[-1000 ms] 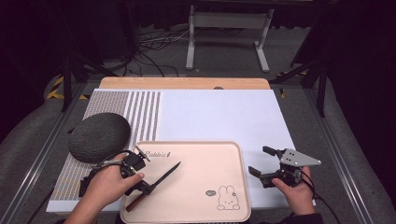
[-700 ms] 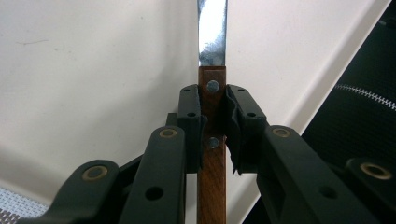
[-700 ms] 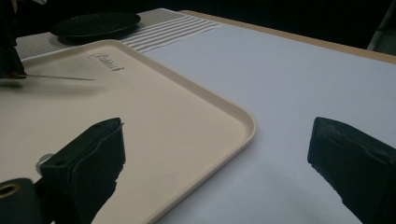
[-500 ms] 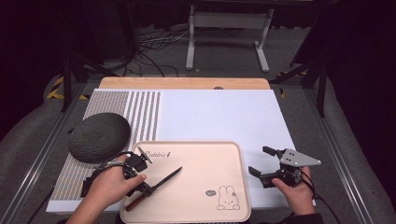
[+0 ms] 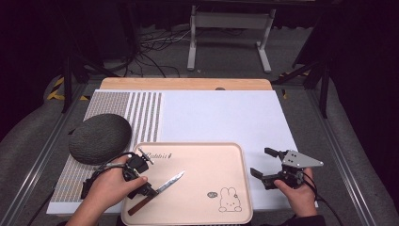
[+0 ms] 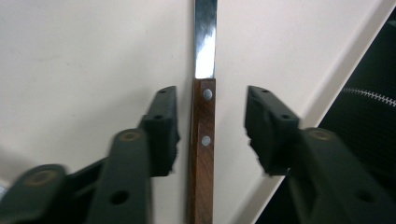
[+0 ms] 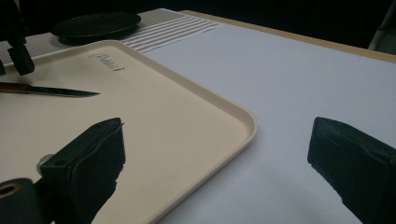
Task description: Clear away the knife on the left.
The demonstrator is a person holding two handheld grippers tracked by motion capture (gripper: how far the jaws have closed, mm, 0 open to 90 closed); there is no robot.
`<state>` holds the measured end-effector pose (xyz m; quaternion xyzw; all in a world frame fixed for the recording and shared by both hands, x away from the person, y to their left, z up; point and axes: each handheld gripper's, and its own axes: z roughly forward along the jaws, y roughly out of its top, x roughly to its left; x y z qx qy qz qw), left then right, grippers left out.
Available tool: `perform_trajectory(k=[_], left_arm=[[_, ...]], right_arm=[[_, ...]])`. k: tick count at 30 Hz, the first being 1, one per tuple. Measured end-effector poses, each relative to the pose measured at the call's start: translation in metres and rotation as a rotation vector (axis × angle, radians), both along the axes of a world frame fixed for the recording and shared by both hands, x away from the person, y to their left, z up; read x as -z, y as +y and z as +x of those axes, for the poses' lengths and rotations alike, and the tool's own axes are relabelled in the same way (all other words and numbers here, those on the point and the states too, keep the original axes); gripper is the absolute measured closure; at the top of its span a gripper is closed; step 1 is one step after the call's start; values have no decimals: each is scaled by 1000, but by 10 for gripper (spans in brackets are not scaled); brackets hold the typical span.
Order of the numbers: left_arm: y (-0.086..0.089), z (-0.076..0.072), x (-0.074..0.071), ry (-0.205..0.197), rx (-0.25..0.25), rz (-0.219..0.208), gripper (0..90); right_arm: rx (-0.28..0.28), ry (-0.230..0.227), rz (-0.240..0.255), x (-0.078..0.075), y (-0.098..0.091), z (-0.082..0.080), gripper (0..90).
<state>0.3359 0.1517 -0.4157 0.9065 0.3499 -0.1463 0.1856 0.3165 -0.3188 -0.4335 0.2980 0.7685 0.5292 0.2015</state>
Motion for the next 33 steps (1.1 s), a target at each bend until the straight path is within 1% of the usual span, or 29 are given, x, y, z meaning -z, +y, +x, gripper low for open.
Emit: perform_trajectory(k=[1,2,3,5,6,7,8,9,10,11,12,13,14,15,16,17,18,19,20,21,22,23,24,26,27,28,31,33], left_arm=[[0,-1,-1,-28,9,-11,430],[-1,-1,-3,-43,17,-17,369],[-1,-2,-4,-63,22,-25,338],[-3,-2,-5,-95,50,-51,290],[-3,-2,-5,-95,50,-51,266],[-5,-3,-5,-131,83,-76,247],[-6,-4,-5,-151,98,-83,241],[-7,-4,-5,-178,125,-89,232],[-8,-4,-5,-205,152,-91,226],[-9,-5,-5,-216,175,-77,224],[-9,-5,-5,-216,175,-77,225],[-11,-7,-6,-246,207,-76,225],[-13,-7,-6,-286,255,-78,267],[-15,-8,-6,-309,276,-86,290],[-17,-9,-7,-327,313,-88,314],[-19,-9,-6,-340,336,-88,344],[-21,-10,-6,-349,354,-97,369],[-22,-10,-5,-342,366,-99,421],[-24,-11,-4,-346,393,-103,479],[-25,-11,-3,-350,410,-107,525],[-27,-11,-2,-359,443,-107,560],[-27,-11,-2,-359,443,-107,643],[-29,-11,-1,-364,487,-105,643],[-30,-11,1,-366,518,-106,808],[-31,-11,2,-361,528,-107,863],[-32,-11,3,-355,526,-94,900],[-33,-9,7,-352,551,-68,900],[-34,-9,9,-343,556,-56,900]], right_arm=[[0,0,1,0,0,0,48],[-1,0,1,0,0,0,48],[-1,0,0,0,0,0,48],[-1,0,0,0,0,0,48],[-1,0,0,0,0,0,48],[-1,0,1,0,0,0,48],[-1,-1,1,0,0,0,48],[-1,-1,1,0,0,0,48],[-1,0,1,0,0,0,48],[0,0,1,0,0,0,47],[0,0,1,0,0,0,47],[0,0,0,0,0,0,47],[-1,0,1,0,0,0,47],[-1,-1,0,0,0,0,46],[-2,-1,0,0,0,0,47],[-3,-1,1,0,0,0,47],[-3,-2,1,0,0,0,47],[-3,-4,1,0,0,0,47],[-3,-4,1,0,0,0,46],[-3,-4,1,0,0,0,47],[-2,-4,1,0,0,0,47],[-2,-4,1,0,0,0,47],[-2,-4,0,0,0,0,46],[-2,-4,0,0,0,0,46],[-3,-4,0,0,0,0,46],[-4,-5,0,0,0,0,46],[-7,-9,1,-2,-1,-1,47],[-4,-12,4,-2,-2,-1,46]])
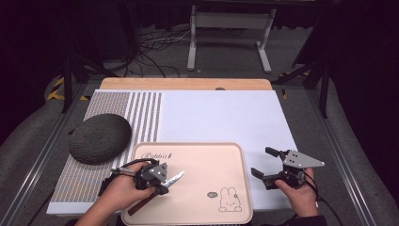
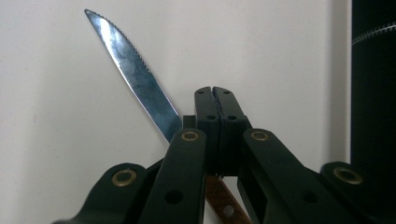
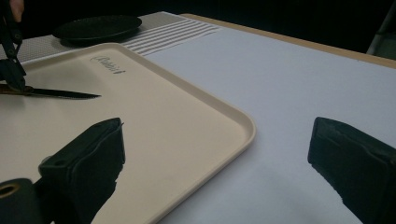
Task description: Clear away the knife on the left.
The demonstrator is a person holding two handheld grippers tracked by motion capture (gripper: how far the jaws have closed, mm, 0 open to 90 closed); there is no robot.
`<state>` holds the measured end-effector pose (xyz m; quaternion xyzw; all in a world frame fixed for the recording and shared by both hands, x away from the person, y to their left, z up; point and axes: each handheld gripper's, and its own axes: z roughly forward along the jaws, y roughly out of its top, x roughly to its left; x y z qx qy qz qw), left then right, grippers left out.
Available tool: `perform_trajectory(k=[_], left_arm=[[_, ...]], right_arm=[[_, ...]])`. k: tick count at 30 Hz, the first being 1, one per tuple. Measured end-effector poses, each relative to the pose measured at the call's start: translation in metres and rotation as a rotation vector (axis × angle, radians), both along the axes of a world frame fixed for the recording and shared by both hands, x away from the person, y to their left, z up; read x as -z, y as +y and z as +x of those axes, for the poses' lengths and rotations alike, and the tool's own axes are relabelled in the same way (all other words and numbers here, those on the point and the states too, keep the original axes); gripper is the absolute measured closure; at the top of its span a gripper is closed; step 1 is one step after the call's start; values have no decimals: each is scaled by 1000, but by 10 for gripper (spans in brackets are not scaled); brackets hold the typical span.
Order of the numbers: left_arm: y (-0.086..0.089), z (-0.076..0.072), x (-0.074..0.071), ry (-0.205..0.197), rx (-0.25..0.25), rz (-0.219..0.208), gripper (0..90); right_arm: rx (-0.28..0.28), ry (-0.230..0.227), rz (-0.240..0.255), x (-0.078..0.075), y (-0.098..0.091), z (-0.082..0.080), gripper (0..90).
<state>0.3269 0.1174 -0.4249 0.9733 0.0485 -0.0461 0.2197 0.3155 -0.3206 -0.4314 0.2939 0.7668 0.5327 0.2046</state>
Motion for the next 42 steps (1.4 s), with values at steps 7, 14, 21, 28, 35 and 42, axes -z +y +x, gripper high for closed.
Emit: perform_trajectory(k=[7,14,21,28,35,42], left_arm=[[0,3,4,7,11,13,900],[-3,3,10,16,43,32,900],[-1,4,11,23,35,30,900],[3,7,11,30,38,32,900],[10,9,11,35,11,25,900],[18,12,12,41,-16,20,900]], right_arm=[[-3,3,-6,1,1,0,46],[-3,5,-7,1,1,0,46],[-4,5,-7,1,1,0,46],[-4,5,-7,1,1,0,46],[-6,6,-10,1,1,0,46],[-6,6,-12,2,1,0,46]])
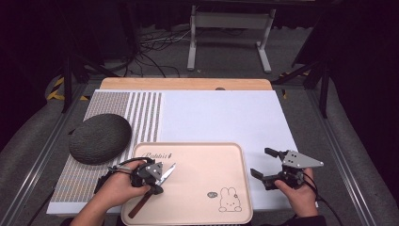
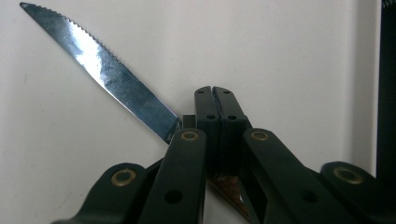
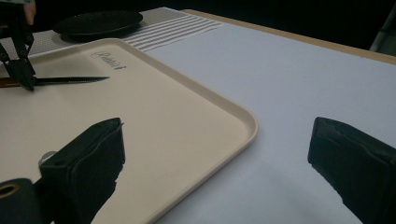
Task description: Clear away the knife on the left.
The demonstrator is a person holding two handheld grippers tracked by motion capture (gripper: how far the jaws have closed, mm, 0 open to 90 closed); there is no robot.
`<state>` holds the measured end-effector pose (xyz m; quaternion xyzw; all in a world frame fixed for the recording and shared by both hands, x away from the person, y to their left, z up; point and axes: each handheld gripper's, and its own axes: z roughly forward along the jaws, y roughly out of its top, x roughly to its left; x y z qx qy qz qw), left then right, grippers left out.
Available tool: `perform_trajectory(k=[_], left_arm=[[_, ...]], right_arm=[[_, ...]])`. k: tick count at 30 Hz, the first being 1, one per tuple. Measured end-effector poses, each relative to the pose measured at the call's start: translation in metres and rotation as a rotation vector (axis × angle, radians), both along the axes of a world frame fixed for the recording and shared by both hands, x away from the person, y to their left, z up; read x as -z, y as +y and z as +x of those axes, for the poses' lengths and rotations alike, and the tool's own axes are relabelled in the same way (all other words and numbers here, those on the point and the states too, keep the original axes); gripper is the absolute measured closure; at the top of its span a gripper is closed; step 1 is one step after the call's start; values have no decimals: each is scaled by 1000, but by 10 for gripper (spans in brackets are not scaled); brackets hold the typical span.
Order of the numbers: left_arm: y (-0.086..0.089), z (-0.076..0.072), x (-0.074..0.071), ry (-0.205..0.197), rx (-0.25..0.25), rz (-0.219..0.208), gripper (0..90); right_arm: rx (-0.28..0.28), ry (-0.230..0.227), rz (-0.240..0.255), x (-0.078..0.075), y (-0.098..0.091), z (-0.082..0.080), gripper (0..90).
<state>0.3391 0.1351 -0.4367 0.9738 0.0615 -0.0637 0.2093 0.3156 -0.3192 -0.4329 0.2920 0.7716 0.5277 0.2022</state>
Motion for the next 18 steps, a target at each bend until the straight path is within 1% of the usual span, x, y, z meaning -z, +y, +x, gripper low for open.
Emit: perform_trajectory(k=[4,13,14,18], left_arm=[[7,3,0,2,-24,-7,900],[14,6,1,6,-57,-14,900],[15,7,1,1,-61,-14,900],[19,8,1,14,-87,-10,897]], right_arm=[[1,1,-1,0,0,0,46],[-2,2,-4,0,0,0,46],[-2,1,-5,0,0,0,46],[-3,4,-6,0,0,0,46]])
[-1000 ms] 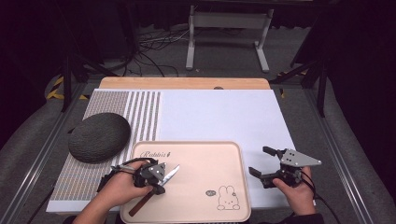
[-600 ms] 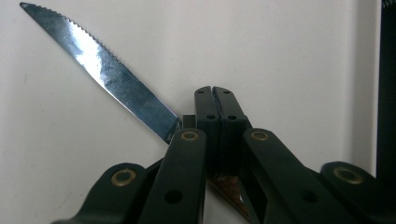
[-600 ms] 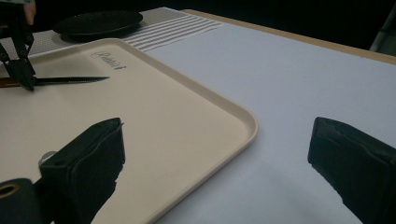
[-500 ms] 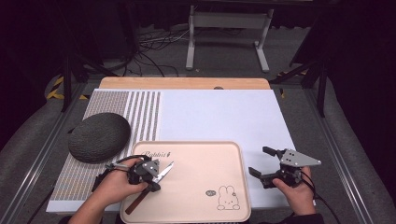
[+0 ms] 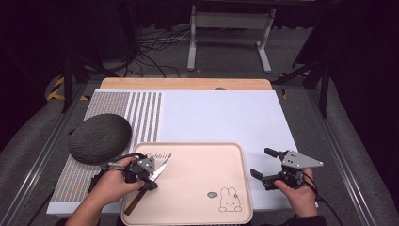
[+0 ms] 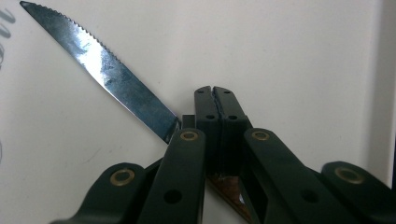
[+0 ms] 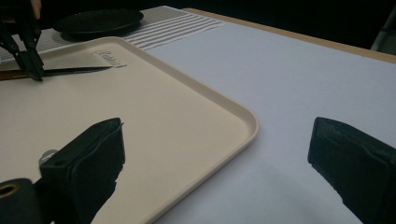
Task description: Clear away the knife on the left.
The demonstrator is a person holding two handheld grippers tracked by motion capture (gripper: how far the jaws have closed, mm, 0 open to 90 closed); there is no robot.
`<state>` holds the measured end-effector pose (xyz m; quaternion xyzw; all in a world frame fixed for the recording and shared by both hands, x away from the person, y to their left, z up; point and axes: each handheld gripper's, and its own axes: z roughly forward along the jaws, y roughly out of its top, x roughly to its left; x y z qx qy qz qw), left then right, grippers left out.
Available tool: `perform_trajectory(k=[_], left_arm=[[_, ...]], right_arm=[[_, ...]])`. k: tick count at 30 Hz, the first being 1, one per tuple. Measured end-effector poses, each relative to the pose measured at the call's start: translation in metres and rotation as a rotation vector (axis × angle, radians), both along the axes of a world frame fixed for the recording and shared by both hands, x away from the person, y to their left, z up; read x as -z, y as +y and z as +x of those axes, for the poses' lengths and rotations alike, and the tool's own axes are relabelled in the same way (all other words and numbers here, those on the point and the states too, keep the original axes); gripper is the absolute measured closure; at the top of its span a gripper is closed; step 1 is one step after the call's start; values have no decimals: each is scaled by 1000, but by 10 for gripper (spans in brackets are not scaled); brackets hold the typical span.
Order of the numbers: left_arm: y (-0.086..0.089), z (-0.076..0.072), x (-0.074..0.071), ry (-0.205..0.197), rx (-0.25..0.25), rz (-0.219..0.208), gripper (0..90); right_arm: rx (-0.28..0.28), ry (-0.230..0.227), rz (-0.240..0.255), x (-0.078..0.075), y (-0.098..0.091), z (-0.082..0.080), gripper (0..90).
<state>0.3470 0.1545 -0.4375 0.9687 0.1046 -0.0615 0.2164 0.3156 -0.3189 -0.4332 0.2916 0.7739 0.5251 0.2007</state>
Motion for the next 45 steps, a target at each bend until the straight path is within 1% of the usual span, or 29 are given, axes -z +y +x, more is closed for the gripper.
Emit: perform_trajectory(k=[5,8,10,11,15,16,19,20,22,26,31,33,36,42,45], left_arm=[[5,1,0,0,-21,0,897],[9,1,0,3,-38,7,896],[10,2,0,5,-39,-2,895],[11,2,0,11,-45,1,895],[13,2,0,7,-49,1,895],[14,2,0,12,-55,5,894],[16,2,0,11,-64,9,891],[17,3,0,7,-69,4,890],[19,3,0,11,-79,6,889],[21,4,0,12,-87,2,888],[23,5,0,20,-111,5,884],[24,6,0,16,-108,1,881],[25,6,0,26,-122,1,879],[27,6,0,26,-132,0,875],[28,6,0,33,-141,3,874]], right_arm=[[-3,1,-1,1,1,0,46],[-4,2,-1,1,1,0,46],[-3,2,1,1,1,0,46],[-4,1,2,1,1,0,46],[-4,3,2,1,1,0,46],[-3,3,2,1,1,0,46],[-6,4,1,1,1,0,45],[-4,4,0,1,1,0,45],[-6,4,0,1,1,0,45],[-5,4,0,1,1,0,45],[-8,4,-3,1,1,0,45],[-8,5,-2,1,1,0,45],[-10,5,-3,1,1,0,45],[-11,6,-6,2,2,1,45],[-11,5,-6,2,2,1,45]])
